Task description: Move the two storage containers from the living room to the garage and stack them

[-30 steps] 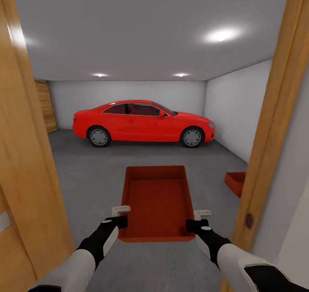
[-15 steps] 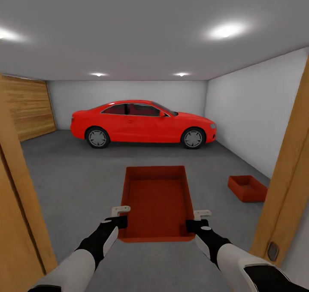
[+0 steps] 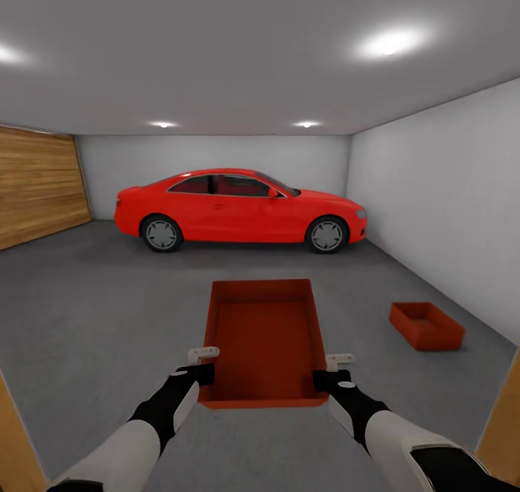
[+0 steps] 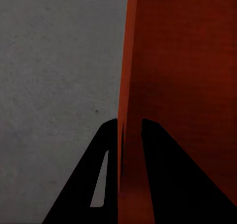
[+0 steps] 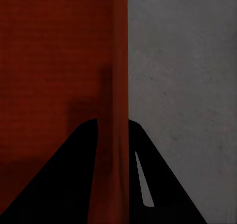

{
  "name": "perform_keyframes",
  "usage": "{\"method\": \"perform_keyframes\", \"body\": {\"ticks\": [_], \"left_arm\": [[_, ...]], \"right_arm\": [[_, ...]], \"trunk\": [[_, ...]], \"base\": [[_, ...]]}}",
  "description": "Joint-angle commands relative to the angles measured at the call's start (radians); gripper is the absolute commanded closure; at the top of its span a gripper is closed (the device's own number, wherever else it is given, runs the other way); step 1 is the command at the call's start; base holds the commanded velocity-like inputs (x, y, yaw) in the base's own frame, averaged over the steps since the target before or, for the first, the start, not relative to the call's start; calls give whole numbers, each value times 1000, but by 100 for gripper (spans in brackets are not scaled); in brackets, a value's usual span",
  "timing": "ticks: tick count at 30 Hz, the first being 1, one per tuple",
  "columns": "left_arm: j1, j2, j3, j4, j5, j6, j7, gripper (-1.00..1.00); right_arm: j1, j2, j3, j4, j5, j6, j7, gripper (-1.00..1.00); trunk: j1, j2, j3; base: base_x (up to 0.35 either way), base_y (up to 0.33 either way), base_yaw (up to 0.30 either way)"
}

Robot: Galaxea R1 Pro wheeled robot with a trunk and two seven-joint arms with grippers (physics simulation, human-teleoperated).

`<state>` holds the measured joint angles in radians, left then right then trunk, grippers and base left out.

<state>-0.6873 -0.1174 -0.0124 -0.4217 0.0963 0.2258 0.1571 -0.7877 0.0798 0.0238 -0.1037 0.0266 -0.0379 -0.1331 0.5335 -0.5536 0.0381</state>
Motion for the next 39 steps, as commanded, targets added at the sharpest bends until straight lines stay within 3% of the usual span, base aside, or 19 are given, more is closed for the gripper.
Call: {"method": "perform_keyframes", "body": {"ticks": [1,39], "left_arm": [[0,1,8,-1,-6,8,39,100],[0,2,9,3,-6,9,44,100]], "right_arm": [[-1,-18,-28,-2,12,-4,-30,100],[-1,-18,-29,-2,12,-7,-30,100]], "trunk": [[1,0,0],[1,0,0]], "base": [[323,0,0],[323,0,0]]}}
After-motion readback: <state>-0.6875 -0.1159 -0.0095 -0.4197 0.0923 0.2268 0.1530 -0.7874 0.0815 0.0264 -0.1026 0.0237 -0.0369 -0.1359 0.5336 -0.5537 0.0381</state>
